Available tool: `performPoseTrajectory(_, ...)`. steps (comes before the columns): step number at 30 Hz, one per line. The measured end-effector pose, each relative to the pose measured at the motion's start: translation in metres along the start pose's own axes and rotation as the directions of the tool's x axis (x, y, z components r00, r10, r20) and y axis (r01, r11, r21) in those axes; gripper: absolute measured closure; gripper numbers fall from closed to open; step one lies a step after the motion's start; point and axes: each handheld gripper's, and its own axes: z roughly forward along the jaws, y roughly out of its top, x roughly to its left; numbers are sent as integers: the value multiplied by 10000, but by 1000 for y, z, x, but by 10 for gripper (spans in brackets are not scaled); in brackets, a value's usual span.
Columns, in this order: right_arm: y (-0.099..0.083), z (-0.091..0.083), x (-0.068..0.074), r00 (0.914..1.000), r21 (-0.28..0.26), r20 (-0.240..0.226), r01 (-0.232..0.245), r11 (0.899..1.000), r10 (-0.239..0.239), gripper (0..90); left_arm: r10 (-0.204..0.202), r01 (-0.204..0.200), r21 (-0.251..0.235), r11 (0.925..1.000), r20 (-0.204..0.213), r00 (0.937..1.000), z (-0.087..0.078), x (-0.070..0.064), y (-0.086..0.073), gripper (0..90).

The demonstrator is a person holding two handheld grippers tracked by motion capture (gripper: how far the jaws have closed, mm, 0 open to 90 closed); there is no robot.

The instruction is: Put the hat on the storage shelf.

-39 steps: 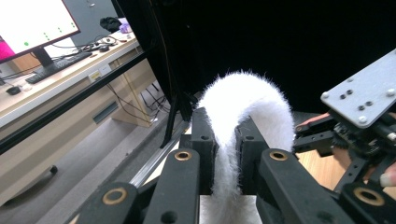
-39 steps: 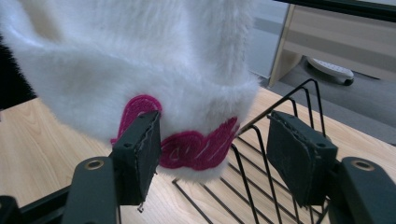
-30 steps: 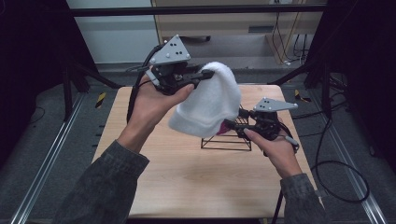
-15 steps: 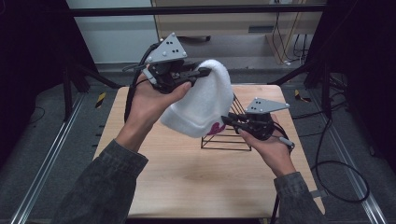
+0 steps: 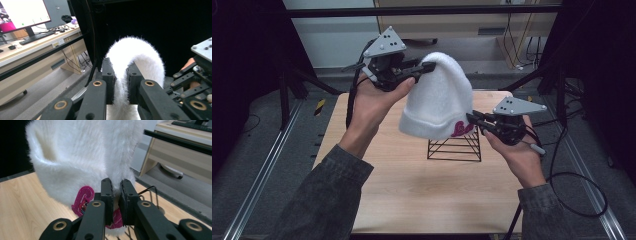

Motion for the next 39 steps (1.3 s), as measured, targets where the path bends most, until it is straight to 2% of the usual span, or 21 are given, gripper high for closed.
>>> performPoseTrajectory(3, 4, -2, -5, 9997, 74, 220, 106, 9999, -108, 826, 114, -113, 47, 9999, -303, 9995, 7, 3, 0, 808)
performPoseTrajectory(7, 5, -1, -15, 9991, 206, 417, 101, 9997, -110, 826, 32, -31, 23, 10000, -421, 9991, 17, 8, -2, 808)
performPoseTrajectory(14, 3, 5, -23, 9979, 410, 636, 119, 9991, -145, 826, -25, 25, 19, 10000, -462, 9989, 28, 12, -6, 807)
performPoseTrajectory(21, 3, 10, -25, 9979, 426, 630, 96, 9990, -123, 826, 33, -36, -60, 10000, -468, 9989, 30, 11, -4, 807)
performPoseTrajectory(28, 5, 11, -28, 9980, 375, 626, 34, 9993, -58, 826, -147, 136, -218, 9997, -507, 9986, 34, 16, -5, 809)
performPoseTrajectory(33, 8, 9, -33, 9966, 337, 819, -41, 9994, 14, 826, -120, 98, -440, 9990, -495, 9987, 39, 17, -5, 809)
performPoseTrajectory(39, 3, 9, -39, 9942, 589, 1074, -7, 9983, -56, 826, -225, 211, -400, 9990, -368, 9991, 51, 14, -11, 808)
